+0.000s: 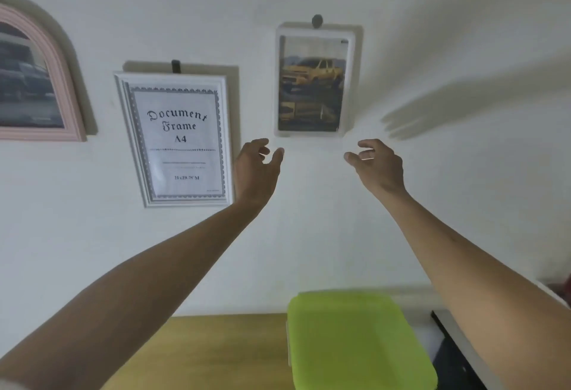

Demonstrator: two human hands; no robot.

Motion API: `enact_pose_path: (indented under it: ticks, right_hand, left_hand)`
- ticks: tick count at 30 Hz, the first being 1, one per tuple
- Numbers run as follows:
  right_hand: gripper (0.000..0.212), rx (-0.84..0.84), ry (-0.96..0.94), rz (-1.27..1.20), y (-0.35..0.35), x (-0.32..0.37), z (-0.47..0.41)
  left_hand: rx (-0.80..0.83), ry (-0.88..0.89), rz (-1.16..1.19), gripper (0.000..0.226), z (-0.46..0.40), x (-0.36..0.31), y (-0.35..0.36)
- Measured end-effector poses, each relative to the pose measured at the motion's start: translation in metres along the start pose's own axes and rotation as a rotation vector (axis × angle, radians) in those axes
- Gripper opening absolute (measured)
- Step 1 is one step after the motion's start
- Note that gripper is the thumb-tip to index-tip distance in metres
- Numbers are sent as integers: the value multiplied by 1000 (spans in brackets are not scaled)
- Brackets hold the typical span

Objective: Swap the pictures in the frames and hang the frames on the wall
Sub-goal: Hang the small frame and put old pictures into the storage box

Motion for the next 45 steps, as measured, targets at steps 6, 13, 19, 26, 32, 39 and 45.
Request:
enact_pose_path:
  ticks: [6,13,19,26,32,39,45]
  right_hand:
    - [51,162,183,90,36,-90,93]
    - [63,402,388,313,57,-203,184]
    - [72,580,590,411,52,-310,227]
    - [80,701,677,513,47,-400,232]
    - [75,763,712,573,48,-441,229]
    - [33,709,742,493,56,-449,219]
    - [45,751,779,472,55,-450,218]
  left_hand:
    - [224,-206,-168,42,86,101,33]
    - [587,-484,-453,61,200,208,77]
    - [761,-641,-599,54,273,264,113]
    - [789,-791,-763,52,311,296,150]
    - [726,-894,-786,42,321,307,158]
    - [553,-1068,-626,31,318,315,148]
    - [436,-1131,-537,33,314,326,134]
Point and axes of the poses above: each hand's wrist, its own z-axis away from the middle knuckle, its own y-axis out of the palm, x = y × z, the point moved 10 cm from there along -z, towards the middle knuckle, and after that the axes turned 4 degrees about -y, right-handed, at the moved point
